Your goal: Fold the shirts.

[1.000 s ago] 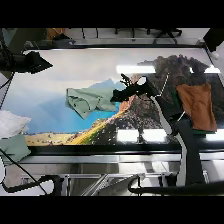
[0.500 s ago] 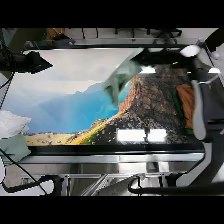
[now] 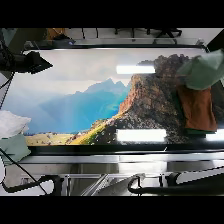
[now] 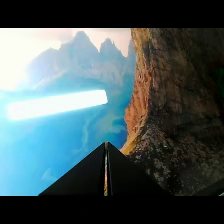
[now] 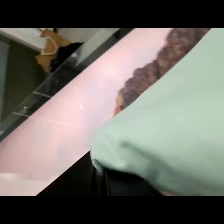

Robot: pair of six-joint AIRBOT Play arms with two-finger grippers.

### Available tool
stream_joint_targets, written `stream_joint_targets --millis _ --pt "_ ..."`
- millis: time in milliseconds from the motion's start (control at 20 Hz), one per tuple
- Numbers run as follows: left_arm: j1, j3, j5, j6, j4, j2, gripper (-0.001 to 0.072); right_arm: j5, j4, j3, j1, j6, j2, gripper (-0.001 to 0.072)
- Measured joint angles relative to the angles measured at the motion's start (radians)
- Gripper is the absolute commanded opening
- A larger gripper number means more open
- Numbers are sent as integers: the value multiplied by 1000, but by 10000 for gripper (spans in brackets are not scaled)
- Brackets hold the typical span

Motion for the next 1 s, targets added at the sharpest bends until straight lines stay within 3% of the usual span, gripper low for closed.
stream_joint_targets --millis 250,450,600,800,1000 --pt "0 0 -17 0 0 0 11 190 -77 -24 -117 36 10 18" --pt "0 0 -18 0 0 0 11 143 54 -30 -130 -33 10 19" --pt "0 0 -2 0 0 0 11 -18 205 -31 -101 -182 -13 18" --pt "0 0 45 3 0 0 11 -297 520 -30 -49 -544 -85 18" --pt "0 0 89 3 0 0 12 -365 660 -27 -37 -752 -176 18"
